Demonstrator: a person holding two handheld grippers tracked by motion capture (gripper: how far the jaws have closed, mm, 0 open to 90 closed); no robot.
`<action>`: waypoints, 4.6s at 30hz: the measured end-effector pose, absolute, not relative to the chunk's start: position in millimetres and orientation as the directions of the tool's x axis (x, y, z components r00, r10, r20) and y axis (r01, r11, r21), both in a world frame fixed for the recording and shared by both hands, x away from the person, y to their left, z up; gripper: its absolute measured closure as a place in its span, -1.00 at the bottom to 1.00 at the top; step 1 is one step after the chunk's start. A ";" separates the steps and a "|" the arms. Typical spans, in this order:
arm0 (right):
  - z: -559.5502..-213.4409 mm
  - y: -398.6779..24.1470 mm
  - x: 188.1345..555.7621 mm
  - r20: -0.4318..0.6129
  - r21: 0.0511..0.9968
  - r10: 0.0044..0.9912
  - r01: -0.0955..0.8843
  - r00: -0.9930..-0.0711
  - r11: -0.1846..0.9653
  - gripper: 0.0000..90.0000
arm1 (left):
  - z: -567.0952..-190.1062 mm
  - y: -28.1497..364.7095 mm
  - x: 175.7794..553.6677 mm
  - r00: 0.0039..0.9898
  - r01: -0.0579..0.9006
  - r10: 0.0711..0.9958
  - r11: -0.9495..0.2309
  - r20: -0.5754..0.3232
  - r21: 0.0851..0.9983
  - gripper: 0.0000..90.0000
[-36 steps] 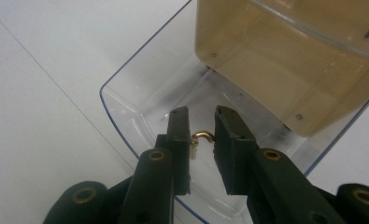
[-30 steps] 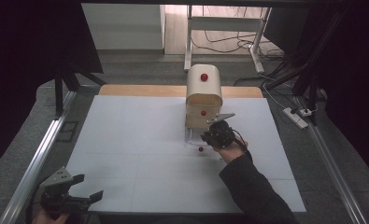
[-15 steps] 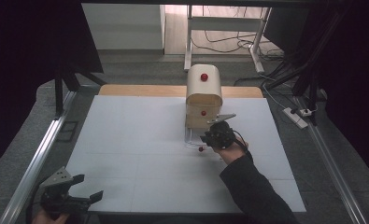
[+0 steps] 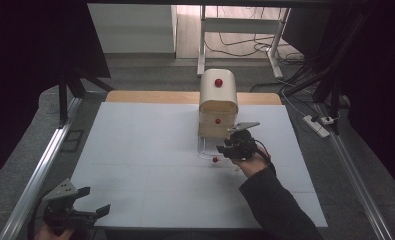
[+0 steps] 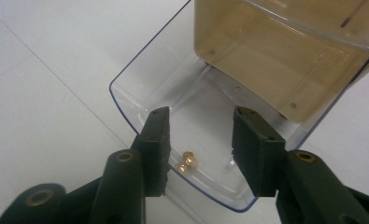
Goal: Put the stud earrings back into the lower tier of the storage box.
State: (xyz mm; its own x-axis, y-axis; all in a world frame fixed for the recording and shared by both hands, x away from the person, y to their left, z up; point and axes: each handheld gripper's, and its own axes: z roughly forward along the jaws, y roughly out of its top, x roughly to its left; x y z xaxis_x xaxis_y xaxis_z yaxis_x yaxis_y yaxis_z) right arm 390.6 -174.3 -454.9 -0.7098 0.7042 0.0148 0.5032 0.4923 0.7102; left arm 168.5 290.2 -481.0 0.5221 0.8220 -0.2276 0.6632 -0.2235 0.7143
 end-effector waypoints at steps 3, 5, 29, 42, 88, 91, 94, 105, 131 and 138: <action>-454.7 -175.5 389.2 0.019 0.707 0.704 0.508 -0.710 0.493 0.17 | -481.0 290.2 168.5 0.522 0.663 0.822 -0.224 -0.227 0.714 -0.98; -454.4 -176.4 387.7 0.019 0.706 0.707 0.510 -0.707 0.492 0.13 | -481.0 290.2 168.5 0.522 0.663 0.822 -0.224 -0.227 0.714 -0.98; -449.7 -188.5 369.8 0.031 0.702 0.717 0.526 -0.697 0.481 -0.38 | -481.0 290.2 168.5 0.522 0.663 0.822 -0.224 -0.228 0.714 -0.98; -448.6 -199.0 358.2 0.025 0.709 0.720 0.521 -0.693 0.476 -0.54 | -480.9 290.2 168.4 0.522 0.663 0.822 -0.223 -0.228 0.715 -0.98; -519.1 -215.7 373.1 -0.028 0.525 0.730 0.612 -0.682 0.592 -1.00 | -480.8 290.0 168.0 0.527 0.660 0.819 -0.226 -0.228 0.716 -0.98; -520.1 -214.0 372.6 -0.040 0.518 0.731 0.611 -0.681 0.598 -1.00 | -480.8 289.9 167.9 0.527 0.660 0.819 -0.228 -0.226 0.716 -0.98; -517.7 -215.3 372.9 -0.041 0.518 0.728 0.608 -0.685 0.602 -0.83 | -480.8 290.0 168.0 0.527 0.660 0.819 -0.227 -0.227 0.716 -0.98; -506.7 -215.0 371.9 -0.045 0.513 0.703 0.588 -0.709 0.626 0.36 | -480.9 289.7 168.1 0.526 0.661 0.820 -0.228 -0.226 0.715 -0.98; -489.2 -221.3 369.9 -0.031 0.563 0.704 0.569 -0.710 0.599 0.70 | -480.8 289.7 168.0 0.527 0.661 0.820 -0.228 -0.225 0.715 -0.98; -482.1 -222.0 367.2 -0.024 0.590 0.705 0.560 -0.708 0.582 0.70 | -480.8 289.6 168.0 0.527 0.661 0.820 -0.229 -0.225 0.715 -0.98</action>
State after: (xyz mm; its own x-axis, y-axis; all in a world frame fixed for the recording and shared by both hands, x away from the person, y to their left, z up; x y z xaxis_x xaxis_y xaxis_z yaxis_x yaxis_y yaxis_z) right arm 367.2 -222.0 -482.1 -0.7084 0.7054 -0.0240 0.5597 0.5821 0.5898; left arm 168.0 289.6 -480.8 0.5268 0.8198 -0.2247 0.6607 -0.2286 0.7149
